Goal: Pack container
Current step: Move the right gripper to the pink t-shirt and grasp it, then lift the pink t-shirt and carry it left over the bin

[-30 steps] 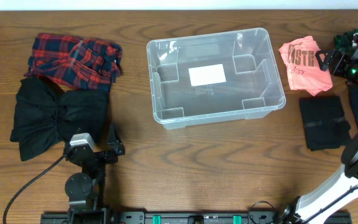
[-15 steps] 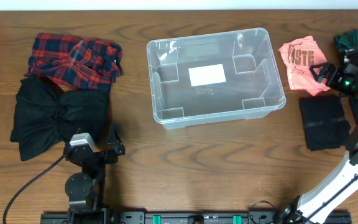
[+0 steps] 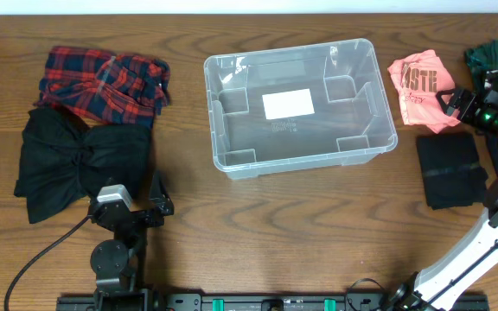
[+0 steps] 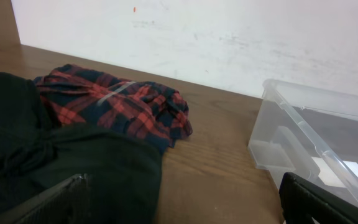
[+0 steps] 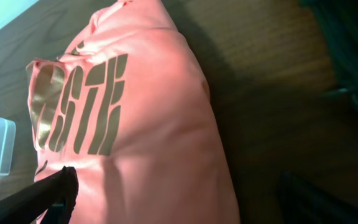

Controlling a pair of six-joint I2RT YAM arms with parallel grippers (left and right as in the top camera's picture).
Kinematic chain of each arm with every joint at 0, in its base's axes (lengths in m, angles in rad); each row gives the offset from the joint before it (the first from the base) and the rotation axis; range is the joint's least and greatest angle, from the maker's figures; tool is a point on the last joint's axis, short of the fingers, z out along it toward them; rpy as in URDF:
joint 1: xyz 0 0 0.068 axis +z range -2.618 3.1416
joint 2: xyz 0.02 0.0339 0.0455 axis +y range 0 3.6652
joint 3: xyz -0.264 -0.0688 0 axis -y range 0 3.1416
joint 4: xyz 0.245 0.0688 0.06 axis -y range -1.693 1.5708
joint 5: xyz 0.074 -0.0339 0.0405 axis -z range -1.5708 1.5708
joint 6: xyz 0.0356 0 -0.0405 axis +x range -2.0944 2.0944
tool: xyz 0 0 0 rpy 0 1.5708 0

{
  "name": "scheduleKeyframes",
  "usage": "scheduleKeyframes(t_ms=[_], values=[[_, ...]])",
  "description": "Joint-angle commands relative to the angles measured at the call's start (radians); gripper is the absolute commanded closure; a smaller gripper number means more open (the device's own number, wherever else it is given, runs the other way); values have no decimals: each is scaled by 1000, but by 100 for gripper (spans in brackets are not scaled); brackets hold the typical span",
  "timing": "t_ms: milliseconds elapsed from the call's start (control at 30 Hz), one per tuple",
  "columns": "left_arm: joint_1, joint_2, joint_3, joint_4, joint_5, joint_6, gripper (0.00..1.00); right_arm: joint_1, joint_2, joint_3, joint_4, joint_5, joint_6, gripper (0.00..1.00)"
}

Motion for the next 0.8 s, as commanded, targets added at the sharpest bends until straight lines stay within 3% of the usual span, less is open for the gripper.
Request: scheduleKeyframes(t_ms=[0,300,533,600,700,767], values=[[2,-5,-16,-37,-4,18,2,12,73,-4,-11,-6,31,1],[2,-5,-16,-37,-4,18,2,50,99,-4,3,-40,42,9],[2,-5,-16,-37,-4,18,2,104,99,-4,7,-39,42,26],[2,-5,-16,-37,-4,18,2,114,99,-4,9,-37,42,37],[2,-5,-16,-37,-4,18,2,116,98,-3,11,-39,42,71],[2,-5,-16,-37,-4,18,2,114,97,-3,11,-39,50,88]])
